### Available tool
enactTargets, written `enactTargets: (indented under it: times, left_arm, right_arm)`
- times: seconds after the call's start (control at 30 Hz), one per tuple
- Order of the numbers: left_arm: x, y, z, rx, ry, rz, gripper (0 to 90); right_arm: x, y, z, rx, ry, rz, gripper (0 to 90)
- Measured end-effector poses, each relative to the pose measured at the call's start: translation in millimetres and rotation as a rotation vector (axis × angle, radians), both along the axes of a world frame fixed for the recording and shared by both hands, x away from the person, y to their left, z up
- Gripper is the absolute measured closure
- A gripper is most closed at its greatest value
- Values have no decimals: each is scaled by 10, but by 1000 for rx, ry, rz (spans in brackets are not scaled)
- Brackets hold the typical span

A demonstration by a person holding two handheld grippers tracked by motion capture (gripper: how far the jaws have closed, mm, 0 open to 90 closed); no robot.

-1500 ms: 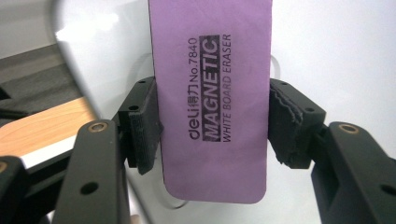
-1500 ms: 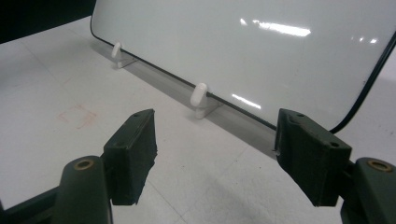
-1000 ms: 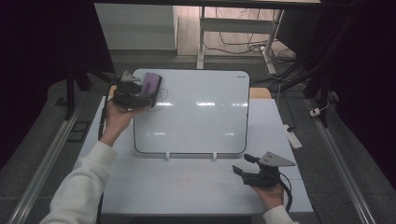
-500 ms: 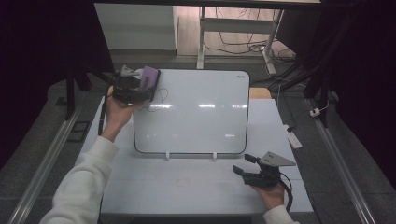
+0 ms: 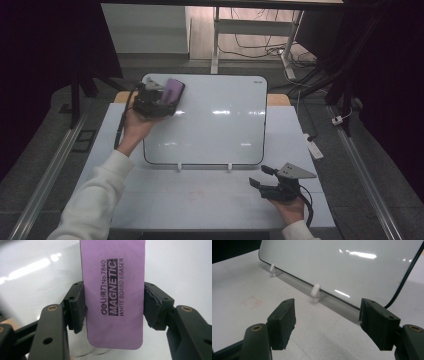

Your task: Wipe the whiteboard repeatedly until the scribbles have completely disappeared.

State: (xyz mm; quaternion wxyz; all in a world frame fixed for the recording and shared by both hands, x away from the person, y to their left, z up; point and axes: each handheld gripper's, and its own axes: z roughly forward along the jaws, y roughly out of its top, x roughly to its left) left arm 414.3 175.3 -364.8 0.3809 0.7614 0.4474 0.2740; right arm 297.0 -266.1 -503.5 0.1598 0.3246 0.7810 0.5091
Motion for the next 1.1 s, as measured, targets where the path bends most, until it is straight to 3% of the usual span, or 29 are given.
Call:
enactTargets:
  times: [0.1,0.2,0.27,0.37,0.57,0.67,0.73,0.8,0.93,1.1]
  left_arm:
    - [27,223,55,-7,-16,66,402]
    - [46,348,85,-39,-16,92,403]
    - [53,359,90,-44,-17,95,403]
    - [65,273,80,-1,-32,102,403]
    - [109,-23,99,13,-34,39,403]
    - [86,-237,43,11,-2,-41,403]
    - [38,-396,-23,61,-1,-81,404]
    - [-6,-483,-82,72,5,-109,403]
    - [-99,-480,-220,36,31,-137,404]
    - [-209,-346,-330,42,44,-132,403]
  right_arm:
    - [4,1,7,-1,-3,-4,291]
    - [6,6,2,-4,-2,-3,291]
    - [7,9,-2,-6,1,-2,290]
    - [6,9,-1,-5,0,-2,291]
    - [7,7,4,-3,-3,-1,290]
    - [5,5,5,-5,-3,-1,290]
    - [0,2,8,-3,-3,-1,291]
    - [-5,-1,11,-4,-5,-1,291]
    - [-21,3,21,-4,-8,-4,290]
    - [-31,5,31,-1,-11,-7,291]
